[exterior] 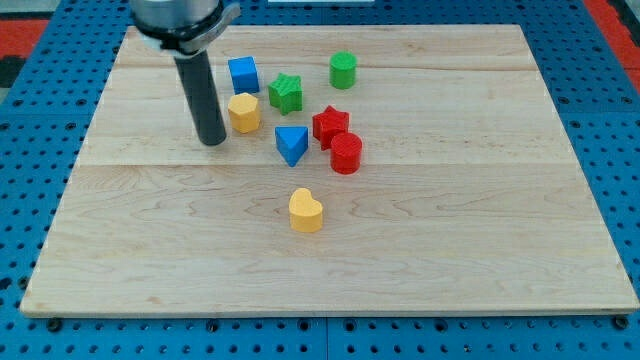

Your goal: Move the yellow hexagon and blue cube diagonal to each other

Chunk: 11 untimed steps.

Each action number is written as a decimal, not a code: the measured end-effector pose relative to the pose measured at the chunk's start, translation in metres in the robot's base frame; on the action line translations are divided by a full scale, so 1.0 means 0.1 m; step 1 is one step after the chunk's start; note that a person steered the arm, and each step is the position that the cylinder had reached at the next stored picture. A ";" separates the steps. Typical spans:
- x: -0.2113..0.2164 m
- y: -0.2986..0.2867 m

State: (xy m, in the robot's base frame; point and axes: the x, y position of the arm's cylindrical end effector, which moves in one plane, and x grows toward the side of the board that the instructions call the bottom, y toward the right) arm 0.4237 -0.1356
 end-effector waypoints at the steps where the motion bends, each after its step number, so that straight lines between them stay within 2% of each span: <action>1: 0.46 0.16; 2: 0.10 0.57; 4: -0.47 0.27; 5: -0.33 -0.15; 6: -0.93 0.28; 7: -1.05 0.49; 8: -1.24 0.16; 9: -1.53 0.16; 10: -1.75 0.72; 11: -1.40 1.22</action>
State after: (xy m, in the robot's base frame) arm 0.2835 -0.0136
